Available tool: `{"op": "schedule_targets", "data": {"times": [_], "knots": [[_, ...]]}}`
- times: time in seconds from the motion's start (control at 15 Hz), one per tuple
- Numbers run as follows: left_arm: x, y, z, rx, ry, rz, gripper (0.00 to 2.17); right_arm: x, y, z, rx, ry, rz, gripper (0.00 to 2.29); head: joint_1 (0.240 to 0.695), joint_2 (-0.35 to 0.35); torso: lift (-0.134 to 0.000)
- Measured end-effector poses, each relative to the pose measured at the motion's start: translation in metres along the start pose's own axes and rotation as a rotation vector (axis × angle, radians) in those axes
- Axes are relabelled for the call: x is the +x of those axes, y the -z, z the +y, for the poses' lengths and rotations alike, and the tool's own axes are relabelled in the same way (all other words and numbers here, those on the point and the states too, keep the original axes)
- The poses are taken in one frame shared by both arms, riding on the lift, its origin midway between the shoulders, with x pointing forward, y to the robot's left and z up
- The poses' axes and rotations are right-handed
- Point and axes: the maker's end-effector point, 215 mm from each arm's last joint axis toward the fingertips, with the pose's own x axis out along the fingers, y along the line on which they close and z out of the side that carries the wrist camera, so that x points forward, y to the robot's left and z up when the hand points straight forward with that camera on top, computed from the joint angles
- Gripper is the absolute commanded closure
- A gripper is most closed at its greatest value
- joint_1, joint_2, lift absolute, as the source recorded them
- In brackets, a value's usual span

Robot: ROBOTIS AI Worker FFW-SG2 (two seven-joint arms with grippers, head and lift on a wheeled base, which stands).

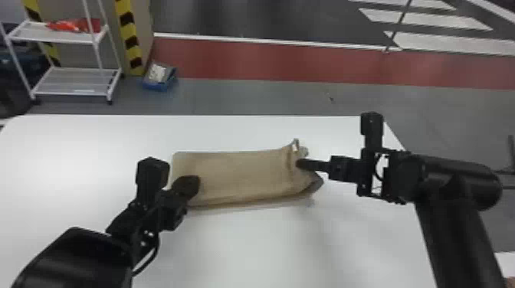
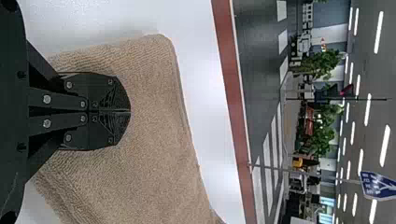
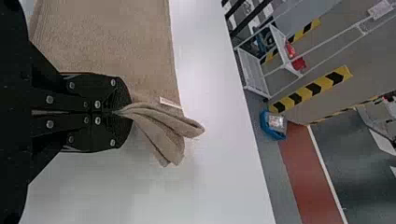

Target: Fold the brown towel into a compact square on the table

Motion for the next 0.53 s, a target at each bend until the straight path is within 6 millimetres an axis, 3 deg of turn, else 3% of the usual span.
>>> {"op": "schedule_targets", "data": {"times": [0.4,0.53], "knots": [[0.005,-0.010,-0.016,-0.040,0.054,-0.003,1.79,0.001,-0.035,0.100,0.001,-0.160,0.033,1.30,0.695,-0.067,-0.115],[0.005,-0.016,-0.014,-0.062,0.066,-0.005,1.79,0.007,-0.044,0.118,-0.018,-0.174,0.027,1.30,0.695,-0.043,-0.115]]}}
